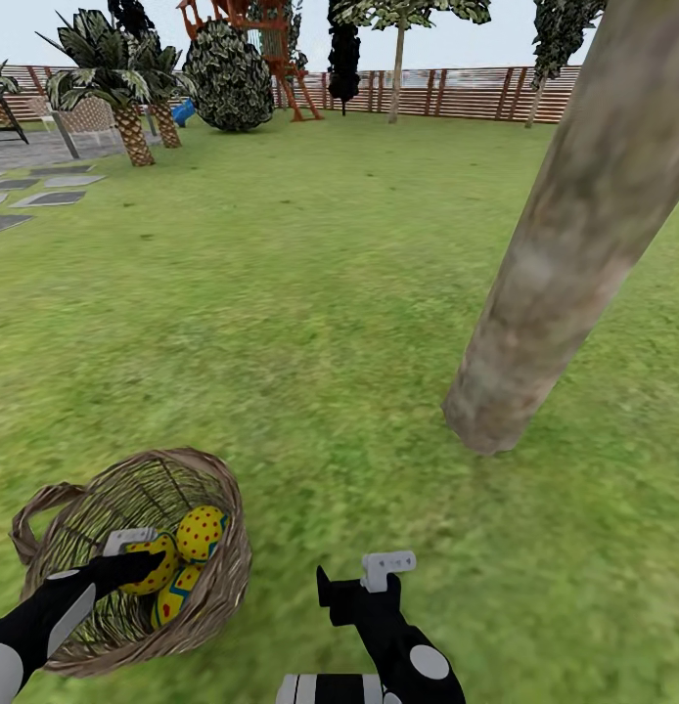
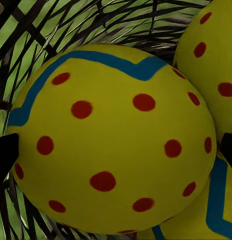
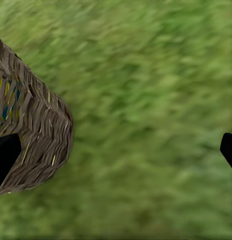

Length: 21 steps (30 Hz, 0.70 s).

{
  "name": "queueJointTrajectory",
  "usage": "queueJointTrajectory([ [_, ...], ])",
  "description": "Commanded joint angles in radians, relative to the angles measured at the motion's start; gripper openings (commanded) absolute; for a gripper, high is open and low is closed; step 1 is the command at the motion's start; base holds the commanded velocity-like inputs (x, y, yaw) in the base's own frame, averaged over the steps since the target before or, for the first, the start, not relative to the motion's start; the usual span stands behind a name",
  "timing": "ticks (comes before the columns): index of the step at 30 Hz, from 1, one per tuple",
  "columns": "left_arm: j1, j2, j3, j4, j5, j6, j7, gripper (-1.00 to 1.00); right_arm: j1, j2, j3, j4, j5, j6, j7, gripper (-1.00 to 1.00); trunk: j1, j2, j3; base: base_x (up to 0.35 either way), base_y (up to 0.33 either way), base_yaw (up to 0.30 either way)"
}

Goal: Take the three Easter eggs out of the wicker basket on the lawn in the garden, then place them on the lawn next to a single tree (choose any tree) so that all three eggs are next to the same tree and none are left in the basket.

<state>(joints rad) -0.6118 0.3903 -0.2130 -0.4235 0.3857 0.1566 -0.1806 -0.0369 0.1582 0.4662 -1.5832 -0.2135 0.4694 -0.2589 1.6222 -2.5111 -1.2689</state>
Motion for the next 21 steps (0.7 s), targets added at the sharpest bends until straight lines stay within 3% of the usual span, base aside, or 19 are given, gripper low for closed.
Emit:
queueJointTrajectory([
  [1, 0.000, 0.001, -0.005, -0.001, 0.010, 0.006, -0.001, 1.00, 0.000, 0.000, 0.001, -0.001, -0.010, 0.003, -0.010, 1.00, 0.000, -0.001, -0.005, 0.000, 0.000, 0.000],
  [21, 0.000, 0.001, -0.005, -0.001, 0.010, 0.006, 0.002, 1.00, 0.000, 0.000, 0.002, -0.001, -0.010, 0.003, -0.010, 1.00, 0.003, -0.002, -0.028, 0.000, 0.000, 0.000],
])
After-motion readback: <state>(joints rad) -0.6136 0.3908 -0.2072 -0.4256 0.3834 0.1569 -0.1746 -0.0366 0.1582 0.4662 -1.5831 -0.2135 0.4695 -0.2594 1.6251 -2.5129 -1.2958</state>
